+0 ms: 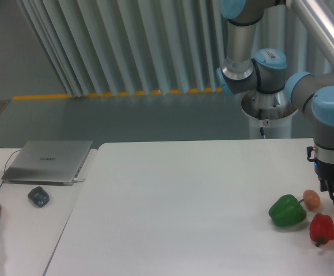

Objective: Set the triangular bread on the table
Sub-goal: 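Raise the gripper up and away from the peppers out of view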

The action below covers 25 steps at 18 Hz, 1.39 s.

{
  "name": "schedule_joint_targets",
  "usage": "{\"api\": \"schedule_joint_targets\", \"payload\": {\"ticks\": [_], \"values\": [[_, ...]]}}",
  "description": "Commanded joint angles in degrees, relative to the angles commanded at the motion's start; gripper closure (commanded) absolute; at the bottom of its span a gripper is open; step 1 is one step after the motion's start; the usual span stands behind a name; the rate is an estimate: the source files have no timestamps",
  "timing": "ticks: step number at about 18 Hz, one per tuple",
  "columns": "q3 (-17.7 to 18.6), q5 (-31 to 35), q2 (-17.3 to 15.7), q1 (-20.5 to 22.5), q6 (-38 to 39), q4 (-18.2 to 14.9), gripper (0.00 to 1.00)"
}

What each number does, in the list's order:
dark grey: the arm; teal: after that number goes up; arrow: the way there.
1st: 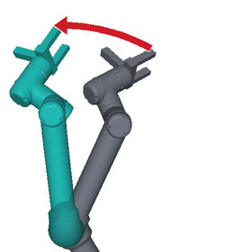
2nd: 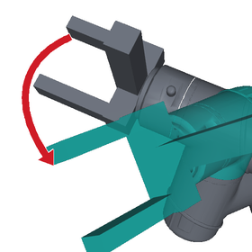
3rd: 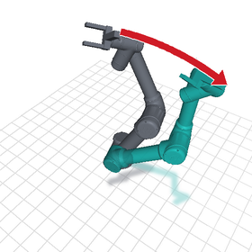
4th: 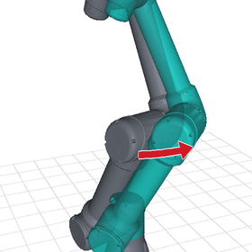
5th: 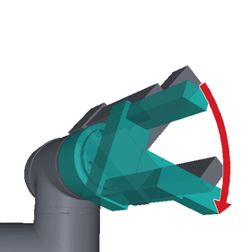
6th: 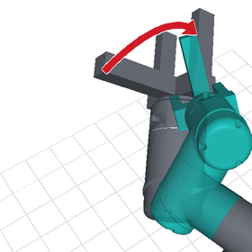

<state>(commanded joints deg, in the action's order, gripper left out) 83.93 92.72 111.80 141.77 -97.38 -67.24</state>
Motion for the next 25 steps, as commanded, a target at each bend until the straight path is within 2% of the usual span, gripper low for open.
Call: {"api": "schedule_joint_targets", "payload": {"ticks": [4,6,8,13,16,19,22,25], "values": [[0.00,0.17,0.00,1.22,0.62,0.09,0.00],[0.09,0.35,0.09,1.41,1.66,1.31,0.00],[0.53,0.26,0.00,2.72,1.84,2.46,0.00],[-0.52,-0.96,0.09,6.59,1.32,2.72,0.00],[-0.52,-1.05,0.09,7.38,1.40,6.58,0.00],[-0.79,-0.97,0.52,7.47,1.50,7.38,0.00],[-0.96,-0.79,1.49,8.78,2.11,10.80,0.00],[-1.84,-0.97,2.19,11.86,1.23,10.90,0.00]]}}
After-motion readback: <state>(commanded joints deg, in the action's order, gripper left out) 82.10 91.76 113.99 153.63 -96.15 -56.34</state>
